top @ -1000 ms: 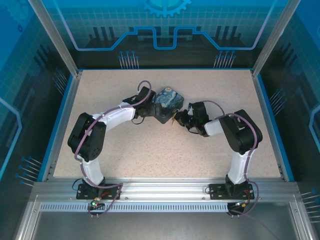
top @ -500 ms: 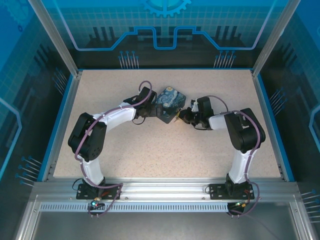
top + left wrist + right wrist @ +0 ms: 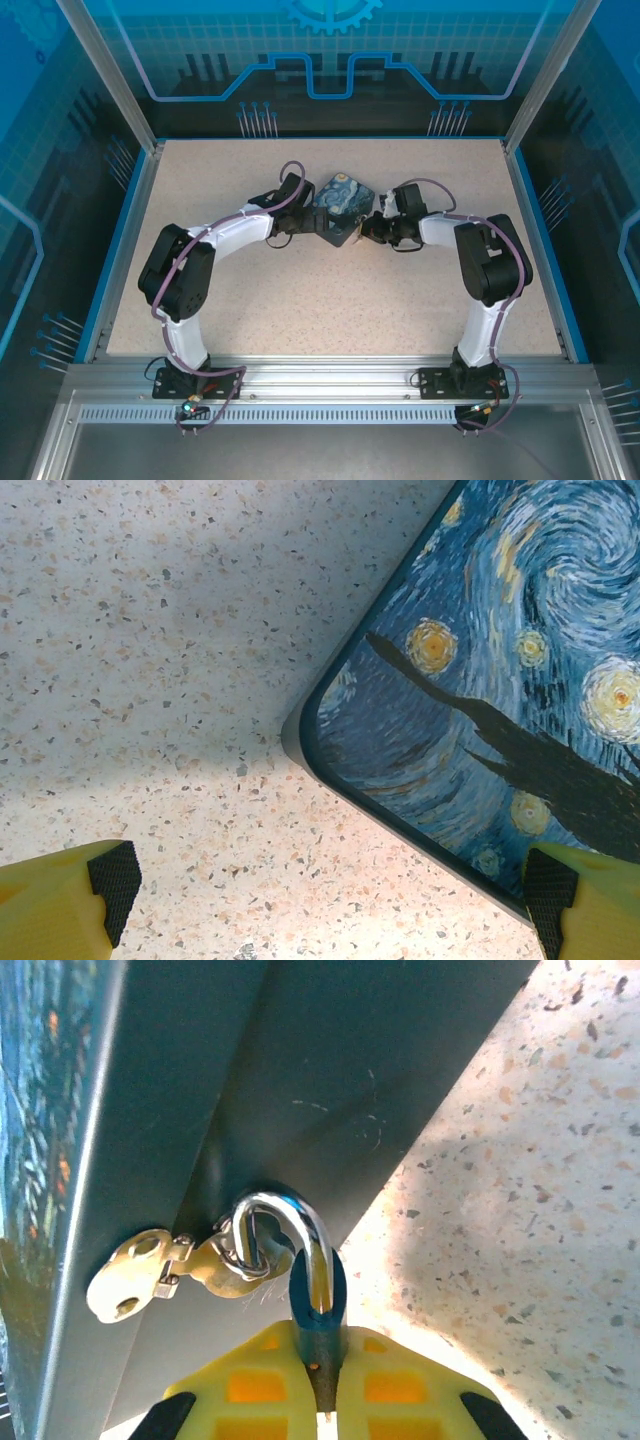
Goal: Unlock a padlock with a key
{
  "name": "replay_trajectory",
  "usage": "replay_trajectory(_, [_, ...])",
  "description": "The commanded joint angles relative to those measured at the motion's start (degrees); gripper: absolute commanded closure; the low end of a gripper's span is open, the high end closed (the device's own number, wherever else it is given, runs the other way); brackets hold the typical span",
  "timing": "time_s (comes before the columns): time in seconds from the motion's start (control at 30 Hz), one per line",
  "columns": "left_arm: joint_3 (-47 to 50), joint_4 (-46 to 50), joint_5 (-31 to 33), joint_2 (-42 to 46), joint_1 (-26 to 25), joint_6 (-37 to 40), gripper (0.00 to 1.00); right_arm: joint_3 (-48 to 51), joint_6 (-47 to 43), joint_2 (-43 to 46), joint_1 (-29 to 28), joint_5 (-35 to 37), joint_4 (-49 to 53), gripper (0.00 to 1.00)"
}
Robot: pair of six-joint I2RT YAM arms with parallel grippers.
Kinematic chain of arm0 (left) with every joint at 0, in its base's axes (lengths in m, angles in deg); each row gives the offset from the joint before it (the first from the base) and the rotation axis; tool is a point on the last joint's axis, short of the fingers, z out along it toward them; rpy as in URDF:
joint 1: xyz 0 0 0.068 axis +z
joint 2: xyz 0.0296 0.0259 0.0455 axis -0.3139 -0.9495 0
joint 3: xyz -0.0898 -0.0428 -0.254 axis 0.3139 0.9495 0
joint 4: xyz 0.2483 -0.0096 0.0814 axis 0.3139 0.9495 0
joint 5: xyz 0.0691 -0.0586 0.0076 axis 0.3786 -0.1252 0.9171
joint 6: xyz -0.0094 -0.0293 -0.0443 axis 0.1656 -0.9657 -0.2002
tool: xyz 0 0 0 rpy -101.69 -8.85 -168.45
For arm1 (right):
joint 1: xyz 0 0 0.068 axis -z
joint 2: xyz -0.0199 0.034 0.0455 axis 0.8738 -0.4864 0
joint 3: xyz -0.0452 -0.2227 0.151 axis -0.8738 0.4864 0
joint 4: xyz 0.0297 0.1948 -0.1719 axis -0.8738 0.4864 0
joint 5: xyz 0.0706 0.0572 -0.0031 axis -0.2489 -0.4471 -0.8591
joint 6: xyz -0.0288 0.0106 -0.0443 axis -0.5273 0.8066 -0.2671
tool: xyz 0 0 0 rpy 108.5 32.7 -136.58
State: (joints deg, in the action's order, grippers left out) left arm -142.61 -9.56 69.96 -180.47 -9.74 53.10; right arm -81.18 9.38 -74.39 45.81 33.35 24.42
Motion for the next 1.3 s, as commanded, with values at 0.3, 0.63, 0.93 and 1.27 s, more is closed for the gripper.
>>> replay_trajectory(0.3, [0.6,6.5,1.8,-3.1,0.3,0.9,0.01,8.1,33.6,-8.5,5.0,-15.2,-47.1,1.0])
replay_trajectory(0.63, [0.3,6.7,1.6,-3.0,0.3,0.7,0.01,6.4,19.6,-2.4,5.5,-12.6,-25.9,1.0])
replay_trajectory(0.93, [0.0,6.4,0.7,-2.7,0.3,0.7,0.01,10.7,16.0,3.0,5.5,-11.1,-22.2,1.0])
replay_trajectory(1.27, [-1.8,6.0,0.2,0.1,0.4,1.3,0.01,14.2,14.3,7.4,5.6,-9.6,-20.2,1.0])
